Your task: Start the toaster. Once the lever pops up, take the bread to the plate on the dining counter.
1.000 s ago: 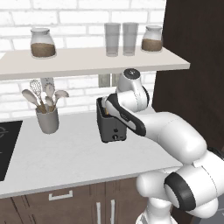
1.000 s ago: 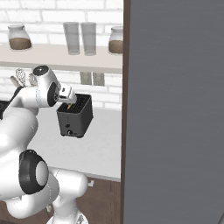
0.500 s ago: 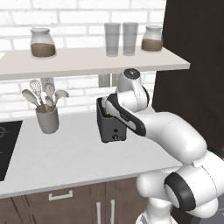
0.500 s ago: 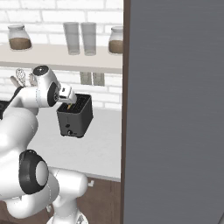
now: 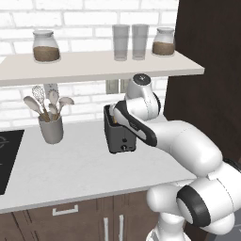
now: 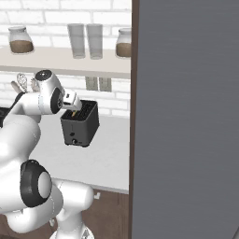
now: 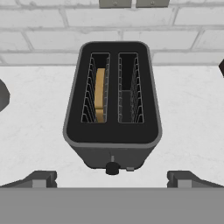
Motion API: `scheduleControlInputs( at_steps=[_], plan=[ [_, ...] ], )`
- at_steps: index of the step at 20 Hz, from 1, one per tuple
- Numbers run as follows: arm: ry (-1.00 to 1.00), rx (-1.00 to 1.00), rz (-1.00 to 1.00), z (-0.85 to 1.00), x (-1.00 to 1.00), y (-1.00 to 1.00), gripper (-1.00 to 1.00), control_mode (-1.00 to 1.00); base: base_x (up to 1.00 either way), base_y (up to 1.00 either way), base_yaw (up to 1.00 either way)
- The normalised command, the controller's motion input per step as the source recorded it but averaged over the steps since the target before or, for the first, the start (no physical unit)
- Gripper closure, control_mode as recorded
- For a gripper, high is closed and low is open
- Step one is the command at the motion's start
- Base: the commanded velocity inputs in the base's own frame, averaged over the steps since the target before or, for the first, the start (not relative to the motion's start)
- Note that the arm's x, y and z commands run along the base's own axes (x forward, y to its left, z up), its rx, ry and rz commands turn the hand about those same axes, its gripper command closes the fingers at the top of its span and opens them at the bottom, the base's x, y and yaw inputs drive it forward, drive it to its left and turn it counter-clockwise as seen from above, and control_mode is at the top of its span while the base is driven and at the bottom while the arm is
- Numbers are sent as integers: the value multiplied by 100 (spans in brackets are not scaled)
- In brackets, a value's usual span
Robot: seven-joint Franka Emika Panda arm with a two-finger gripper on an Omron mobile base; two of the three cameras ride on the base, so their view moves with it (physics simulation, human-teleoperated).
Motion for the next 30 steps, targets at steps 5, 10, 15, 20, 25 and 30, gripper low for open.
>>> scheduleControlInputs(
  at_steps=[5,10,15,20,25,30],
  plan=[
    [0,0,0,0,0,0,-100,-100,0,0,0],
    [0,0,0,0,0,0,-100,-100,0,0,0],
    [0,0,0,0,0,0,-100,-100,0,0,0],
    [0,0,0,0,0,0,-100,-100,0,0,0],
    [0,0,0,0,0,0,-100,-100,0,0,0],
    [0,0,0,0,0,0,-100,-100,0,0,0]
  ],
)
